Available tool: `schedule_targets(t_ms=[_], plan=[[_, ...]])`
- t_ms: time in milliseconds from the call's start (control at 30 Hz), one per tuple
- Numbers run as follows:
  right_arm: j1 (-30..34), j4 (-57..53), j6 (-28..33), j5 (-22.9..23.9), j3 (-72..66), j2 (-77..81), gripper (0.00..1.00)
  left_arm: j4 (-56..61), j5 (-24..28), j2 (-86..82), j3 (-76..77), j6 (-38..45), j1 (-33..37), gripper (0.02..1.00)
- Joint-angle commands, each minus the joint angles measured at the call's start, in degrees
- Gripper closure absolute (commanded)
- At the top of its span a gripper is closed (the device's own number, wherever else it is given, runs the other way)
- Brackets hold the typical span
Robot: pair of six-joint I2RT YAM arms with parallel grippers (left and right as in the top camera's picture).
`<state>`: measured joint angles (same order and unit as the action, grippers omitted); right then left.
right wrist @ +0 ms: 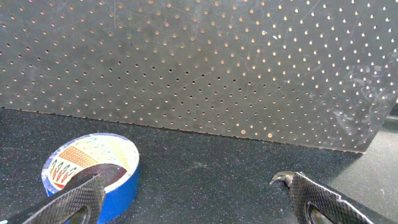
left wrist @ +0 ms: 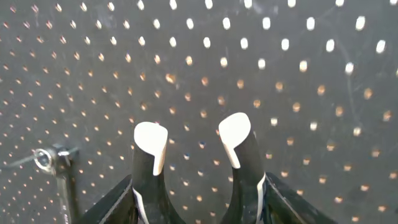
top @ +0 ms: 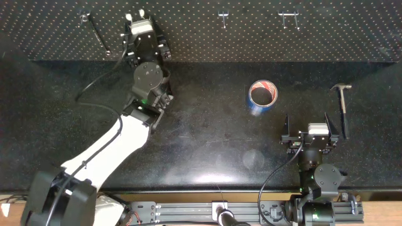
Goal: Place Tools Onto Pegboard
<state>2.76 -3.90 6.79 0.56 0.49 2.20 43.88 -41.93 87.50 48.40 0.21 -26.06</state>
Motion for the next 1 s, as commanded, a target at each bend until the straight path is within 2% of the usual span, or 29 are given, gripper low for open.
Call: schedule_targets(t_ms=[33,133,167,300,400,500,600,967,1000], plan=[[0.2,-0.2,0.6,0.3,-0.2,-0.4,0.025,3.5,0.6,1.1,-0.7,0.7,0.3,0.989],[0.2,-0.2,0.6,0.3,-0.2,-0.4,0.025,15.0,0.6,1.0,-6.5,0.7,0.3,0.989],[0.2,-0.2,0.6,0.3,-0.2,-0.4,0.025,15.7,0.6,1.0,-7.1,0.7,0.3,0.989],[0.2,-0.2,0.6,0.3,-0.2,-0.4,0.027,15.5,0.7,1.0,-7.3,0.7,1.0,0.991],[0.2,-0.2,0.6,0.3,-0.2,-0.4,0.025,15.6,5.7,2.0,-7.6,0.6,2.5,0.991],[0.2,-0.2,0.6,0.3,-0.2,-0.4,0.025,16.5,6.8,5.1,-7.6,-3.3,3.0,0.989],[0.2,-0.2,0.6,0.3,-0.2,-0.4,0.025,17.3,10.8,7.1,-7.6,-4.5,3.2,0.989],[0.2,-0.2,0.6,0.3,-0.2,-0.4,0.025,12.5,10.8,9.4,-7.6,-4.5,3.2,0.989],[0.2,-0.2,0.6,0.3,-0.2,-0.4,0.025,12.5,10.8,9.4,-7.6,-4.5,3.2,0.875]])
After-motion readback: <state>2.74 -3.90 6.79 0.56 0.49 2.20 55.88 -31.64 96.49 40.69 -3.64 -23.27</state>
